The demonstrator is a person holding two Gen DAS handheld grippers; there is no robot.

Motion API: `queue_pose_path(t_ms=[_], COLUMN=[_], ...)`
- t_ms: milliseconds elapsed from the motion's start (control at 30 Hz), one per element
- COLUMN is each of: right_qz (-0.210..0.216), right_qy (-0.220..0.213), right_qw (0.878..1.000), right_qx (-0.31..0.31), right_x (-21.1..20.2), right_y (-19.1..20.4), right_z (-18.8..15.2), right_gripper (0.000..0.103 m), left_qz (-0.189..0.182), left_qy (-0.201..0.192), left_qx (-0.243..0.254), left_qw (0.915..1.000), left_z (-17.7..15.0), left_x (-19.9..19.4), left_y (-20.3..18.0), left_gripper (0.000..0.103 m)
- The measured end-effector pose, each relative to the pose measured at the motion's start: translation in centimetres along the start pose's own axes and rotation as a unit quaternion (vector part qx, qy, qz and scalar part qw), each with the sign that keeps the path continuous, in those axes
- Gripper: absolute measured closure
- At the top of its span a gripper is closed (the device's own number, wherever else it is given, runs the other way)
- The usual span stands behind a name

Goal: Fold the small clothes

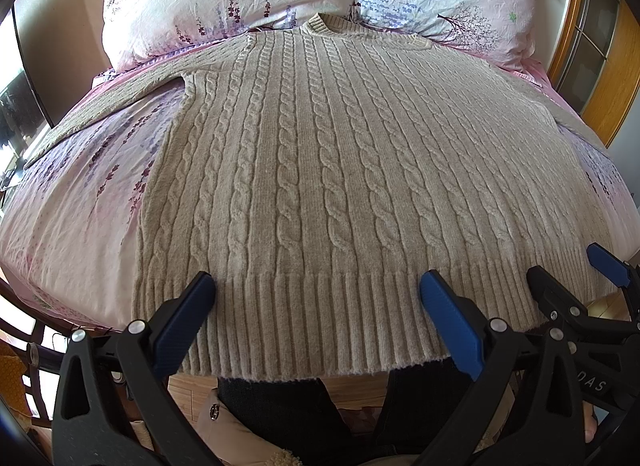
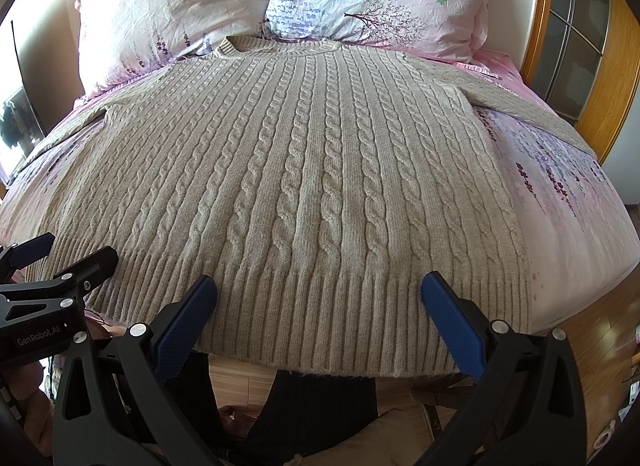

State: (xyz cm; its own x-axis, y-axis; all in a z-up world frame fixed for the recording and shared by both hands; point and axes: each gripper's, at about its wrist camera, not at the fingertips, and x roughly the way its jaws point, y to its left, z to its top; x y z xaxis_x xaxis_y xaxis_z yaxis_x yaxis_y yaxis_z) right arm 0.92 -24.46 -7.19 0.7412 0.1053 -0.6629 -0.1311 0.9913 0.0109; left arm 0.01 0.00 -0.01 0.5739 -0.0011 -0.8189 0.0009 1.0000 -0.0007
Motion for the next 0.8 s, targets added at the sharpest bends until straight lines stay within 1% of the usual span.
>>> queue_pose_path(t_ms=[633,800], right_qz=[0.000,0.003], right_qy=[-0.001,0.006], right_qw=[1.000,1.000], right_qx=[-0.001,-0.006], right_x=[-0.06,0.12], right_y=[-0.09,0.06], right_z=[-0.07,0.18], right_gripper=[0.001,0.001], left_qz=[0.000,-0.001], left_qy=[0.003,0.008], left_qx=[0.000,0.002], left_qw=[1.0000,1.0000], left_z=[0.05,0.24], left_x=[0.03,0.18], left_y=[0.00,-0.04], left_gripper=[0.002,0.002])
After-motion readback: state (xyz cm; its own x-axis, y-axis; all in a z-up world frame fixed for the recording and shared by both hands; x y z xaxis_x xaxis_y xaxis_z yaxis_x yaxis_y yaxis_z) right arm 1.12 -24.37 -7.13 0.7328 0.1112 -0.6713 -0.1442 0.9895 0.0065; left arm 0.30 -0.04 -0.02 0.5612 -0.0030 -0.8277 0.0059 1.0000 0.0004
